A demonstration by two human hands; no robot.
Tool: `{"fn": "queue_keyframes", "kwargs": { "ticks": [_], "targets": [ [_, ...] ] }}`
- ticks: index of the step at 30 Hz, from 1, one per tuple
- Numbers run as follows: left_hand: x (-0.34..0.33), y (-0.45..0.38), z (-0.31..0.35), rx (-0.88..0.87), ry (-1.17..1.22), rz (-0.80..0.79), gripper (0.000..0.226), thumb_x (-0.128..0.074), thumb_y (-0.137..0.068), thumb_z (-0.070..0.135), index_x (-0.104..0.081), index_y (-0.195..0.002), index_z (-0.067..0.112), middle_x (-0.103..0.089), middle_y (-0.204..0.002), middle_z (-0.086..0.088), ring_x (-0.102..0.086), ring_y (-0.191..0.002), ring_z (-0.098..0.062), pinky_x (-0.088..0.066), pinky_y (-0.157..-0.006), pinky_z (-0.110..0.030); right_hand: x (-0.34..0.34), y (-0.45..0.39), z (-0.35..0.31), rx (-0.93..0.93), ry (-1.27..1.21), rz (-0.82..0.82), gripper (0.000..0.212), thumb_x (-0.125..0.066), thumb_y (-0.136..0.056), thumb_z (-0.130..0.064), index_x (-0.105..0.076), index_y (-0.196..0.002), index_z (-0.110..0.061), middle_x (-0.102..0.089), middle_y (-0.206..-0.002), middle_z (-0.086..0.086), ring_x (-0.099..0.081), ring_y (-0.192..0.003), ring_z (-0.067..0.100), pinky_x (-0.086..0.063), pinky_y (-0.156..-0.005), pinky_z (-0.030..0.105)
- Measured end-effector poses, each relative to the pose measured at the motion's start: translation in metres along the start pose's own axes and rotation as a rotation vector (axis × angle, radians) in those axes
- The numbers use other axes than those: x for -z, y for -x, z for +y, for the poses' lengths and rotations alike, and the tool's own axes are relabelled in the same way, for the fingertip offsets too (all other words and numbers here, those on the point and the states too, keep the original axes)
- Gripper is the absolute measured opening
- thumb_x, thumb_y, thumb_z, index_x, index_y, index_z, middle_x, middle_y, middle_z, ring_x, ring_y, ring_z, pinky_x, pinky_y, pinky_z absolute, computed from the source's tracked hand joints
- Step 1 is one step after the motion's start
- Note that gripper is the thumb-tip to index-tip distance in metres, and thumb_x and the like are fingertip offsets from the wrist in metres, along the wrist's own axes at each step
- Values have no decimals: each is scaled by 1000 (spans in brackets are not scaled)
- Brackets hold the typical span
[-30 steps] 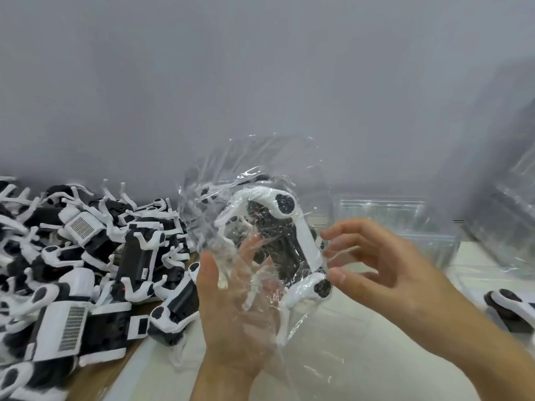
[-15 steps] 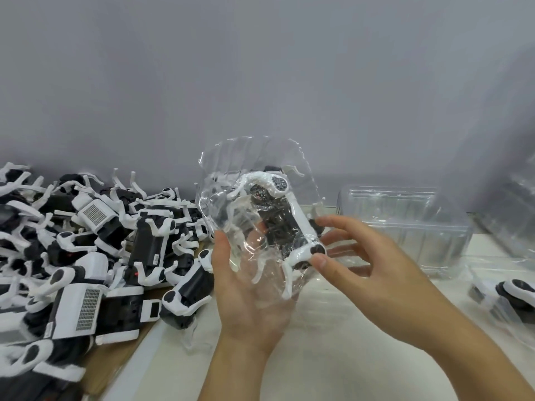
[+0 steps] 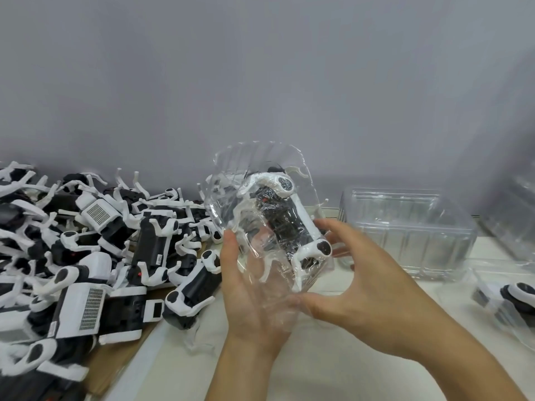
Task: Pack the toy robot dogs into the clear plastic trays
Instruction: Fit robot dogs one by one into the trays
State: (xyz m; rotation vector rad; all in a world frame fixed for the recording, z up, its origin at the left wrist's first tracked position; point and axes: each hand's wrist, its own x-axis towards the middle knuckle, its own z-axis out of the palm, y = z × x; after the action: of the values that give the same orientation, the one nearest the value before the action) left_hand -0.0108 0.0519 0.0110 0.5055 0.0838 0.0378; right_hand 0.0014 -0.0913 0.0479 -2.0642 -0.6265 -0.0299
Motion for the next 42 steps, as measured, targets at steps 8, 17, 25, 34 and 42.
{"fn": "queue_keyframes", "kwargs": {
  "ticks": [8, 17, 25, 34, 42],
  "targets": [
    [3, -1, 2, 15, -24, -55, 79, -76, -66, 69, -66, -129, 22, -62, -134, -16, -59, -122, -41, -39, -106, -65, -3, 1, 0, 34, 36, 29, 73, -70, -51, -68, -38, -116, -68, -46, -118, -39, -44, -114, -18, -39, -79, 6],
    [1, 2, 9, -36, -175, 7, 85, -84, -50, 69, -71, -120, 23, -69, -123, -16, -60, -120, -39, -47, -97, -64, 7, 3, 6, -33, 11, -136, 91, -70, -41, -88, -19, -116, -84, -34, -122, -54, -33, -118, -28, -37, -89, 12],
    [0, 7, 38, -259, -953, -237, 46, -73, -70, 54, -73, -107, 27, -73, -111, 0, -68, -108, -15, -53, -88, -28, 51, 7, 16, -100, -250, 196, 56, -53, -70, -61, -59, -124, -47, -65, -118, -26, -62, -109, -5, -50, -92, 22],
    [-29, 18, 23, -161, -1906, -287, 72, -65, -42, 83, -47, -108, 62, -35, -125, 41, -30, -125, 6, -31, -91, -14, 71, 10, 7, -117, -335, 469, 27, -46, -100, -39, -68, -115, -42, -69, -111, -17, -65, -103, -2, -48, -97, 31],
    [-31, 15, -7, -94, -2044, -363, 107, -63, -35, 91, -26, -132, 65, -17, -137, 38, -6, -138, 5, -22, -117, -27, 69, 11, 3, -115, -316, 455, 24, -47, -99, -40, -68, -110, -43, -66, -115, -14, -61, -108, -3, -48, -101, 32]
  ]
}}
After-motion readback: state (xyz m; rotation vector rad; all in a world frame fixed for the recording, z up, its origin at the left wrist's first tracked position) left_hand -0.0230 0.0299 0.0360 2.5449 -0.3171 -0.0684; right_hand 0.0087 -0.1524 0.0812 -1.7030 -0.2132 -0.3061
